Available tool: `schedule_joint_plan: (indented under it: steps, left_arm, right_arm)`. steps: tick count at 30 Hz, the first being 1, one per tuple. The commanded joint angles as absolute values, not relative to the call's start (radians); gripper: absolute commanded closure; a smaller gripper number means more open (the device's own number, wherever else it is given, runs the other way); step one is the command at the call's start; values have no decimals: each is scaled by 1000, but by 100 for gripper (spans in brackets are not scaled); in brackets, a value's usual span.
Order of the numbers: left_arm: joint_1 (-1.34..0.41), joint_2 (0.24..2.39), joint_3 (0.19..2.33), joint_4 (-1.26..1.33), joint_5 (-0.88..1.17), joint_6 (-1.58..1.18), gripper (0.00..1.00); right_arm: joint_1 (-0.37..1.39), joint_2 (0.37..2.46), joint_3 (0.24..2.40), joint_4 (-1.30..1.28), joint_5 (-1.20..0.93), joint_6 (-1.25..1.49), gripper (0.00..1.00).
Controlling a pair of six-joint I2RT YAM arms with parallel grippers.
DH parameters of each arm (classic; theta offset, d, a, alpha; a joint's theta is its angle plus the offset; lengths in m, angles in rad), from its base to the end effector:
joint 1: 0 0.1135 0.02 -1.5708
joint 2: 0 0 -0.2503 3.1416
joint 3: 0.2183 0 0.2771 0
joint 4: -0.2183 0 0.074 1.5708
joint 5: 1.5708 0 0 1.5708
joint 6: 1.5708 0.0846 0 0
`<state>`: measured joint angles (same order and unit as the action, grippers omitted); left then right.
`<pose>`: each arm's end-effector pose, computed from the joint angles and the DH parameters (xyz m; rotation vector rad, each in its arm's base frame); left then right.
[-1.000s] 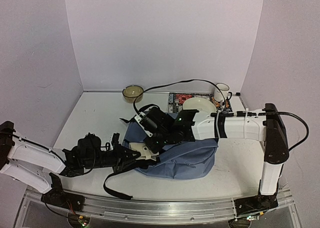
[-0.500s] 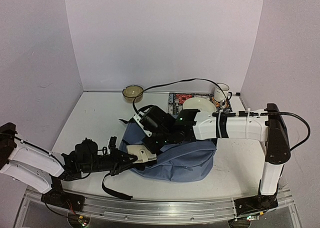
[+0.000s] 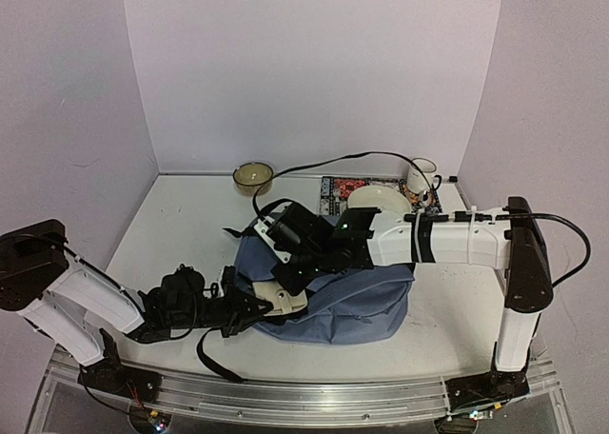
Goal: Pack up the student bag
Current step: Place the card case in the pocket on the back of the bag.
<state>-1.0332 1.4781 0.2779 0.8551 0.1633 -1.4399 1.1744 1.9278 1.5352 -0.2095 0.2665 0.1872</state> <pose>0.1413 -0.2638 0.0790 -0.3458 2.3542 -1.6417 0.2169 0.4606 0.2118 -0.8999 1.9980 0.4962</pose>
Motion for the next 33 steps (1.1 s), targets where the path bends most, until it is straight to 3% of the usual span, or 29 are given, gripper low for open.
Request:
schedule_joint_plan:
  steps: [1, 15, 23, 33]
  left_arm:
    - [-1028, 1525, 365, 793, 186, -1411, 100]
    - [-1003, 1548, 422, 706, 207, -1403, 100]
    - [-986, 1629, 421, 692, 293, -1484, 100]
    - [-982, 1405, 405, 690, 98, -1395, 89]
  right_arm:
    - [1228, 1867, 1582, -127, 138, 177, 100]
    - [1263, 1851, 1556, -95, 88, 164, 100]
    - [1267, 1706, 1421, 96, 76, 174, 100]
    - [1267, 1742, 1378, 115, 52, 219, 100]
